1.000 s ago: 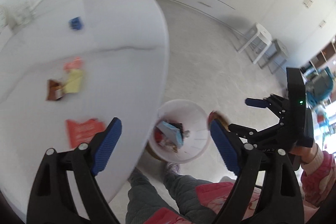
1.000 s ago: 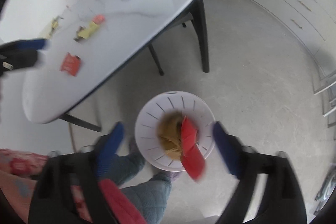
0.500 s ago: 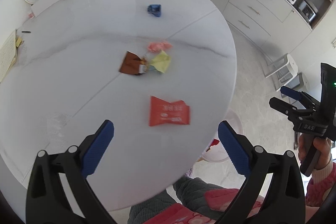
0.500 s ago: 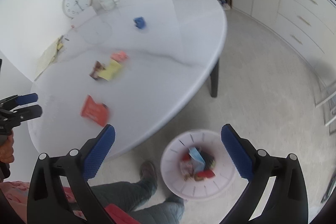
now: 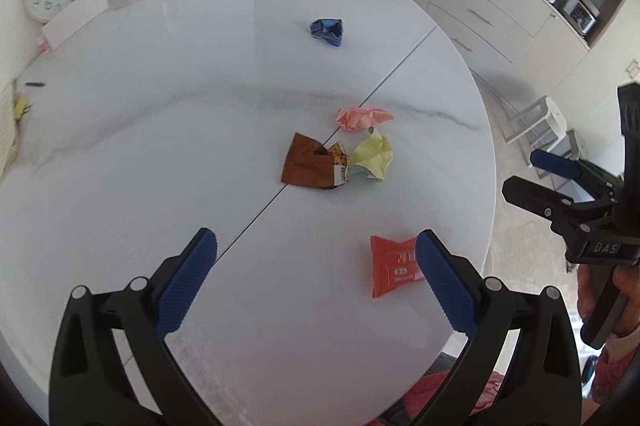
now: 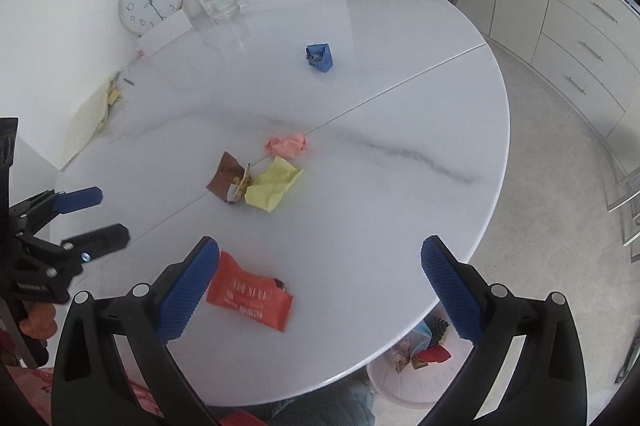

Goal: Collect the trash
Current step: 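Bring both open tools back over the table, then grasp the brown foil wrapper with the left tool, then grasp the blue crumpled paper with the right tool while the left tool lifts the wrapper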

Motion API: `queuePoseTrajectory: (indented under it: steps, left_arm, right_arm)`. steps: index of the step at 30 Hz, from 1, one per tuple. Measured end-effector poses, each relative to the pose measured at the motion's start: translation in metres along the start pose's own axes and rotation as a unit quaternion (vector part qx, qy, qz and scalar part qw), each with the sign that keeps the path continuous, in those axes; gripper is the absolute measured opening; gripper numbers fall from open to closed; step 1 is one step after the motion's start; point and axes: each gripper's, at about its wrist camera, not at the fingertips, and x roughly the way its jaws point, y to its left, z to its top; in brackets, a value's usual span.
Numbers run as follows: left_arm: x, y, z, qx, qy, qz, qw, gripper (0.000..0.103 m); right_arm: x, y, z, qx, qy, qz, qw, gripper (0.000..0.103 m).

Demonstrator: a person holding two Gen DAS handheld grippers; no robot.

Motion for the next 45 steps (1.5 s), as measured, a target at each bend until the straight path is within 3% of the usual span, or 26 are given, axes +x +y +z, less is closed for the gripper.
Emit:
queuePoseTrajectory:
  steps: [6, 10, 13, 17, 24, 31, 36, 41, 45]
  left_arm:
    - [0.052, -0.003, 0.025, 0.04, 0.009, 0.005, 0.9992, 0.095]
    - [0.086, -0.006, 0.04, 0.073, 0.03, 0.023, 0.9966, 0.093]
    - [0.106, -0.005, 0.048, 0.08, 0.051, 0.029, 0.995, 0.083]
    - [0.123, -0.001, 0.055, 0.083, 0.065, 0.034, 0.9938, 0.082]
    - [0.131, 0.004, 0.064, 0.076, 0.068, 0.028, 0.9944, 0.055]
    - [0.121, 0.024, 0.063, 0.024, 0.061, 0.009, 0.9978, 0.044]
    - [0.109, 0.04, 0.057, -0.016, 0.052, -0.005, 0.9985, 0.029]
    - [0.098, 0.058, 0.054, -0.063, 0.042, -0.015, 0.9971, 0.029]
    - [0.093, 0.064, 0.052, -0.078, 0.038, -0.017, 0.9961, 0.029]
  right_arm:
    - [0.011, 0.001, 0.019, -0.018, 0.009, -0.022, 1.0, 0.1]
    - [0.027, -0.004, 0.029, -0.026, 0.021, -0.016, 0.999, 0.1]
    - [0.042, -0.01, 0.038, -0.025, 0.035, -0.003, 0.999, 0.1]
    - [0.057, -0.015, 0.048, -0.03, 0.051, 0.008, 0.998, 0.1]
    - [0.086, -0.014, 0.063, -0.047, 0.077, 0.033, 0.995, 0.1]
    - [0.11, 0.0, 0.089, -0.081, 0.081, 0.065, 0.991, 0.1]
    - [0.123, 0.01, 0.107, -0.112, 0.074, 0.065, 0.989, 0.092]
    - [0.15, 0.012, 0.159, -0.12, 0.035, 0.038, 0.991, 0.092]
    - [0.185, 0.015, 0.199, -0.124, 0.035, 0.024, 0.991, 0.092]
